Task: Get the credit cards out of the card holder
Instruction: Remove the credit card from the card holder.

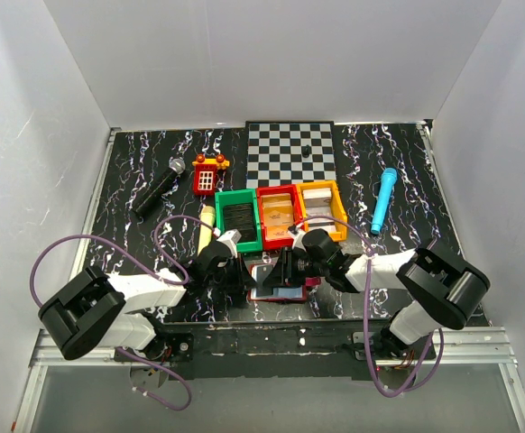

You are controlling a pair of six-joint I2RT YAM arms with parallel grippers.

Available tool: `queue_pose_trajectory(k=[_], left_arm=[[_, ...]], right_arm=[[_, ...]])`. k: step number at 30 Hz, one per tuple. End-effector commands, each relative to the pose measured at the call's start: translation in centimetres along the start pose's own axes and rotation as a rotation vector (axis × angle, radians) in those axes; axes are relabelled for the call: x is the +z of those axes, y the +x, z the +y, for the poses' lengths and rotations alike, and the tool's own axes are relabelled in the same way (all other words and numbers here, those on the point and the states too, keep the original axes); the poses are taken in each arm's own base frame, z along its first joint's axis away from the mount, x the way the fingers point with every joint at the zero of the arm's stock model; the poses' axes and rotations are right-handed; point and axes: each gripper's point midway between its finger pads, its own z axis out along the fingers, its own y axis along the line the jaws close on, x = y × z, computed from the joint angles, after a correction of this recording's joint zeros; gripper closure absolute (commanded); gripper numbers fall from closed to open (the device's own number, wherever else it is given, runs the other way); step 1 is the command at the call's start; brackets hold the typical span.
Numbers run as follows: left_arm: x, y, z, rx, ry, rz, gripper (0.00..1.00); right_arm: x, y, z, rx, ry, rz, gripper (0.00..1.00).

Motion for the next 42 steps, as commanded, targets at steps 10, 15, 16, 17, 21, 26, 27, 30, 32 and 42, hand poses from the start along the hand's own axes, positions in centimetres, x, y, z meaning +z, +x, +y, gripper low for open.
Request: queue_pose_trajectory(k=[10, 15, 16, 17, 21, 26, 27, 30, 32, 42], left_arm=[[0.3, 1.0, 0.6, -0.006, -0.01, 0.035, 1.0], [0.2, 1.2, 1.2, -0.011, -0.04, 0.038, 1.0], [0.2, 1.3, 1.4, -0.014, -0.048, 0.042, 1.0], [0.2, 1.3, 1.5, -0.014, -0.054, 0.041, 1.0], [0.3, 1.4, 2.0, -0.022, -0.07, 0.039, 1.0], [0.2, 1.5, 2.1, -0.024, -0.074, 0.039, 1.0], [0.2, 1.5, 2.2, -0.025, -0.078, 0.039, 1.0], [0.2, 1.5, 2.3, -0.021, -0.083, 0.04, 1.0], [0.2, 1.5, 2.3, -0.02, -0.085, 0.04, 1.0], [0.2, 1.7, 2.6, -0.018, -0.093, 0.043, 1.0]], right_arm=[[0.4, -0.8, 2.5, -0.025, -0.089, 0.002, 0.63], [-0.2, -0.9, 2.4, -0.036, -0.073, -0.015, 0.64], [-0.3, -1.0, 2.4, -0.035, -0.072, -0.019, 0.64], [-0.4, -1.0, 2.4, -0.035, -0.069, -0.019, 0.64], [-0.6, -0.9, 2.2, -0.032, -0.065, -0.021, 0.64], [-0.7, -0.8, 1.9, -0.032, -0.061, -0.022, 0.65], [-0.8, -0.8, 2.0, -0.032, -0.061, -0.024, 0.65], [-0.9, -0.9, 1.9, -0.032, -0.057, -0.027, 0.65], [-1.0, -0.9, 1.7, -0.033, -0.053, -0.028, 0.65], [-1.8, -1.4, 1.2, -0.032, -0.039, -0.053, 0.67]])
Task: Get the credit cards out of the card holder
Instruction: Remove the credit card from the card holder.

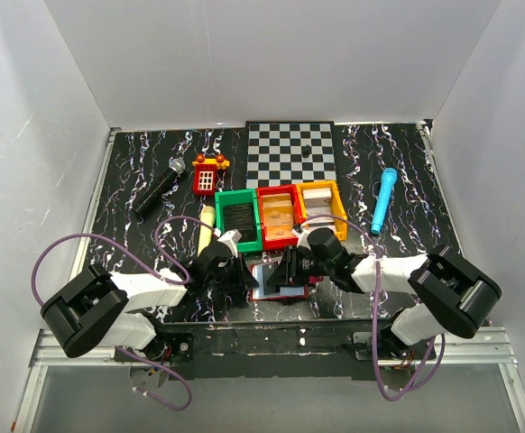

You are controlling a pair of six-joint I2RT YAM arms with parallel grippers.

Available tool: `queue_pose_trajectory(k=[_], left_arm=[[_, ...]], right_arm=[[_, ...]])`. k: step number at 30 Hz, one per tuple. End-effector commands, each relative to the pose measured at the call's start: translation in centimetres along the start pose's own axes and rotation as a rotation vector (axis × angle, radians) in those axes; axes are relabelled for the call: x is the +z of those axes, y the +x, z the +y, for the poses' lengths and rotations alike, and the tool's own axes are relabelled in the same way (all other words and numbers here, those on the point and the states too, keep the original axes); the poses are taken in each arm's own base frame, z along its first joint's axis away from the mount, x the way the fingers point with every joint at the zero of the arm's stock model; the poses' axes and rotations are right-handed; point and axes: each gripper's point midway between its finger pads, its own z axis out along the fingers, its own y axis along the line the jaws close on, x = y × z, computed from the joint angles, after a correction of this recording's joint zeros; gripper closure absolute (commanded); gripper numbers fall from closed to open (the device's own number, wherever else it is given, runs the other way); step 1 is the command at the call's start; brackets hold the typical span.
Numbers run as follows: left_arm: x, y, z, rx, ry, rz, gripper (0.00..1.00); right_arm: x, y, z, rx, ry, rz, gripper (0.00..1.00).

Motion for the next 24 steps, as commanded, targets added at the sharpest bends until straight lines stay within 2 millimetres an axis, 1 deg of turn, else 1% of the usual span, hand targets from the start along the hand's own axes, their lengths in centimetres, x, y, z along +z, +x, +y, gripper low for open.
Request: queue_pose_trajectory(k=[1, 11, 15, 24], left_arm=[[-0.13, 1.66, 2.59, 0.005, -0.096, 0.046, 1.0], [-0.09, 1.64, 2.61, 0.004, -0.095, 0.045, 1.0], [-0.11, 1.67, 2.63, 0.003, -0.095, 0.045, 1.0], [-0.14, 1.75, 2.78, -0.002, -0.098, 0.044, 1.0]], right_arm=[[-0.56, -1.01, 1.03, -0.033, -0.037, -0.043, 0.68], [-0.82, -0.73, 0.51, -0.025, -0.027, -0.046, 0.71], [-0.98, -0.97, 0.35, -0.025, -0.021, -0.062, 0.73], [-1.44, -1.04, 0.05, -0.019, -0.01, -0.075, 0.75]])
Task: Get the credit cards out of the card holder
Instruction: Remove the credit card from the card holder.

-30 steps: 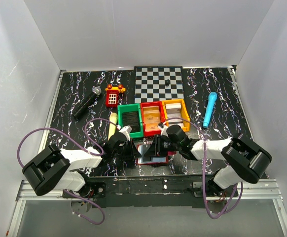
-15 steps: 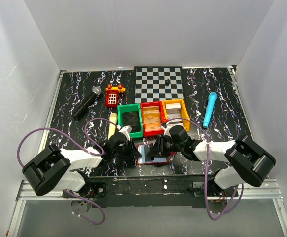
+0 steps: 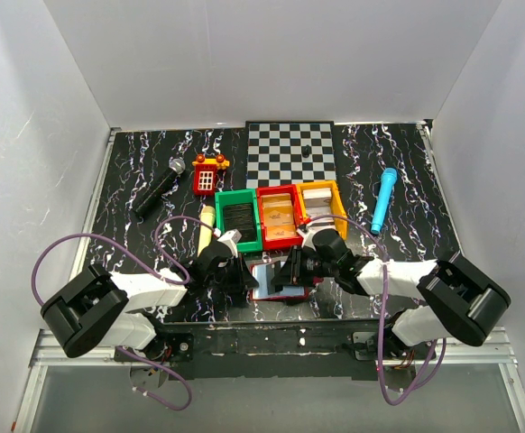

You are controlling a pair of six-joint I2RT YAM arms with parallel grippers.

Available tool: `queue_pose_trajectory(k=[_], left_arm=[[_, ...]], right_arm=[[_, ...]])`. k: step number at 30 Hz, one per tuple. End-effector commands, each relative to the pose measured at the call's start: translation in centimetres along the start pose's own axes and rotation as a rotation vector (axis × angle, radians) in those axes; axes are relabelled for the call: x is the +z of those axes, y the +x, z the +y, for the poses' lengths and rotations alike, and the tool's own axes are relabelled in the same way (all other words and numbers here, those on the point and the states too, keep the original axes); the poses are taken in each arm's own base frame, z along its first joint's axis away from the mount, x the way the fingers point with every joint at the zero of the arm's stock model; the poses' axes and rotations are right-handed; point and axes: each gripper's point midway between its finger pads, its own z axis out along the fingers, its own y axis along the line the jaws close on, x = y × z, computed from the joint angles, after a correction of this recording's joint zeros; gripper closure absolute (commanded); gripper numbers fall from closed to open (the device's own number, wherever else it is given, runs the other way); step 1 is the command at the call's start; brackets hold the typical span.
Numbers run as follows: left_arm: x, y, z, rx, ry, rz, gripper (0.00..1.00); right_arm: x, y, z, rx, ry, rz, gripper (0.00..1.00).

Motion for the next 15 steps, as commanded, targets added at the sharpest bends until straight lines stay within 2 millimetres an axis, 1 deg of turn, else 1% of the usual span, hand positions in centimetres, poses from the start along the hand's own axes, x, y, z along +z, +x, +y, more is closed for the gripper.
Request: queue_pose_trajectory(k=[1, 4, 7, 14, 15], left_arm=[[-0.2, 1.8, 2.8, -0.003, -0.097, 0.045, 1.0], [-0.2, 1.7, 2.7, -0.002, -0.094, 0.044, 1.0], [-0.2, 1.8, 2.7, -0.001, -0.092, 0.046, 1.0], [-0.3, 1.6, 2.5, 0.002, -0.086, 0.041, 1.0], [-0.3, 1.6, 2.4, 0.0, -0.084, 0.039, 1.0]], right_arm=[[-0.4, -0.7, 0.5, -0.024, -0.023, -0.04, 0.76], [-0.5, -0.7, 0.4, -0.025, -0.021, -0.044, 0.78], [-0.8, -0.8, 0.0, -0.027, -0.001, -0.058, 0.87], [-1.4, -0.9, -0.4, -0.032, 0.031, -0.066, 0.98], [-1.5, -0.9, -0.5, -0.031, 0.038, -0.066, 0.99]])
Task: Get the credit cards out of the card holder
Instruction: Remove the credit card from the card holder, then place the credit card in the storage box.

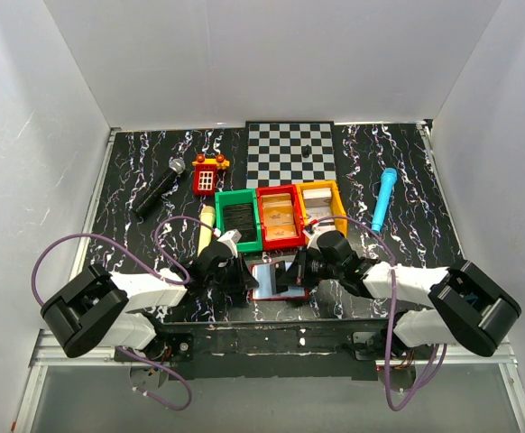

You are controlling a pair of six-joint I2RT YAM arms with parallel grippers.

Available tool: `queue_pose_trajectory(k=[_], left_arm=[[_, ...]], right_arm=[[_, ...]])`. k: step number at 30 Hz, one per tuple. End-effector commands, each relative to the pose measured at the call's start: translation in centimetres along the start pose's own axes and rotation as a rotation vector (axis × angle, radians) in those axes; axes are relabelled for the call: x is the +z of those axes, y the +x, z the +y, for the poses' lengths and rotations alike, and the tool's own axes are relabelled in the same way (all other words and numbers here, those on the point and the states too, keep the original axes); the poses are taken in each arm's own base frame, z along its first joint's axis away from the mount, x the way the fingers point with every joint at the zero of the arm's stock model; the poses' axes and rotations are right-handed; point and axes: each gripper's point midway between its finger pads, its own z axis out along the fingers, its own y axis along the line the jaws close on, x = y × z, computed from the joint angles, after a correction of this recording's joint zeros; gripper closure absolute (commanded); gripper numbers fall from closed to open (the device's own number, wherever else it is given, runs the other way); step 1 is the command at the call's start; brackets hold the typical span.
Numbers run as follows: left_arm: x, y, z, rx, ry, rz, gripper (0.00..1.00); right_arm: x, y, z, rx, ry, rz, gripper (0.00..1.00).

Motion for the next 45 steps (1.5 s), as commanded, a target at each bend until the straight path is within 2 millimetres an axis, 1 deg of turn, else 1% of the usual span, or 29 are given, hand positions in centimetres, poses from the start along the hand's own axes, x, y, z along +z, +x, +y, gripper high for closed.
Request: queue_pose_trajectory(k=[1, 6, 9, 10, 13, 14, 15, 16, 17, 19, 21, 23, 24, 26, 27, 28, 29, 30, 31, 32, 34, 35, 38, 40, 43, 45], left_arm=[[-0.3, 1.6, 2.4, 0.003, -0.084, 0.039, 1.0], [-0.5, 1.3, 2.1, 0.007, -0.073, 0.028, 1.0], [-0.9, 0.6, 1.0, 0.025, -0.037, 0.008, 1.0], [-1.1, 0.3, 0.4, 0.034, -0.015, 0.0, 0.94], [-1.7, -0.8, -1.2, 0.063, 0.026, -0.02, 0.64], [-1.9, -1.4, -2.0, 0.08, 0.046, -0.03, 0.58], [-2.2, -1.8, -2.7, 0.093, 0.06, -0.036, 0.53], [-2.5, -2.4, -3.6, 0.103, 0.08, -0.048, 0.5], [-2.9, -2.8, -4.3, 0.113, 0.097, -0.055, 0.48], [-4.2, -4.2, -6.7, 0.133, 0.158, -0.087, 0.46], [-6.1, -6.1, -9.4, 0.158, 0.217, -0.144, 0.45], [-8.1, -7.5, -10.9, 0.173, 0.239, -0.191, 0.44], [-9.2, -8.3, -11.6, 0.182, 0.251, -0.234, 0.43], [-11.1, -9.7, -12.5, 0.241, 0.294, -0.339, 0.42], [-12.4, -10.3, -13.5, 0.281, 0.357, -0.404, 0.42], [-13.1, -10.0, -13.8, 0.327, 0.406, -0.442, 0.41], [-14.2, -10.1, -14.4, 0.359, 0.467, -0.493, 0.39], [-14.5, -9.8, -14.2, 0.363, 0.478, -0.497, 0.34], [-14.9, -9.5, -14.4, 0.38, 0.495, -0.492, 0.33], [-15.1, -8.7, -14.7, 0.418, 0.521, -0.455, 0.32], [-15.2, -7.5, -15.1, 0.465, 0.548, -0.379, 0.3], [-15.1, -6.7, -15.3, 0.502, 0.565, -0.336, 0.29], [-15.2, -4.9, -16.1, 0.561, 0.66, -0.26, 0.29], [-15.4, -4.2, -16.6, 0.583, 0.707, -0.224, 0.29], [-15.8, -3.6, -17.5, 0.618, 0.766, -0.188, 0.29], [-15.9, -3.2, -17.9, 0.635, 0.798, -0.162, 0.3]], right_arm=[[-0.5, -0.8, 0.3, -0.019, 0.001, -0.033, 0.99], [-1.4, -0.9, -0.4, -0.02, 0.032, -0.054, 0.99], [-2.6, -1.4, -0.4, -0.047, 0.055, -0.085, 0.99], [-3.0, -1.5, -0.5, -0.06, 0.075, -0.09, 0.99], [-4.8, -2.1, 0.1, -0.129, 0.092, -0.114, 0.99], [-5.4, -2.1, 0.1, -0.148, 0.112, -0.106, 0.99], [-6.1, -2.5, 0.7, -0.184, 0.114, -0.116, 0.99], [-6.8, -2.6, 1.0, -0.216, 0.126, -0.113, 0.99], [-7.6, -3.0, 1.7, -0.251, 0.124, -0.125, 0.99], [-9.4, -4.2, 3.2, -0.324, 0.131, -0.17, 0.99], [-11.3, -5.4, 4.5, -0.395, 0.141, -0.224, 0.99], [-13.0, -6.7, 6.3, -0.455, 0.128, -0.287, 0.99], [-13.4, -7.1, 6.7, -0.488, 0.123, -0.305, 0.99], [-13.6, -6.9, 7.5, -0.575, 0.104, -0.279, 0.99], [-13.5, -6.1, 7.7, -0.621, 0.083, -0.231, 0.99], [-13.4, -5.5, 8.2, -0.674, 0.057, -0.191, 0.99], [-13.3, -4.9, 8.5, -0.699, 0.042, -0.156, 0.99], [-13.3, -4.3, 9.1, -0.717, 0.018, -0.112, 0.99], [-13.6, -3.3, 9.5, -0.747, -0.006, -0.041, 0.99], [-13.8, -1.7, 10.3, -0.773, -0.073, 0.067, 0.99], [-13.8, 0.0, 11.0, -0.787, -0.139, 0.2, 0.99], [-13.7, 0.6, 11.4, -0.799, -0.156, 0.237, 0.99], [-13.6, 2.0, 12.5, -0.888, -0.208, 0.298, 0.99], [-13.7, 3.0, 13.2, -0.912, -0.246, 0.348, 0.99], [-13.7, 3.6, 13.7, -0.917, -0.27, 0.397, 0.99], [-13.5, 3.6, 14.0, -0.92, -0.282, 0.4, 0.99]])
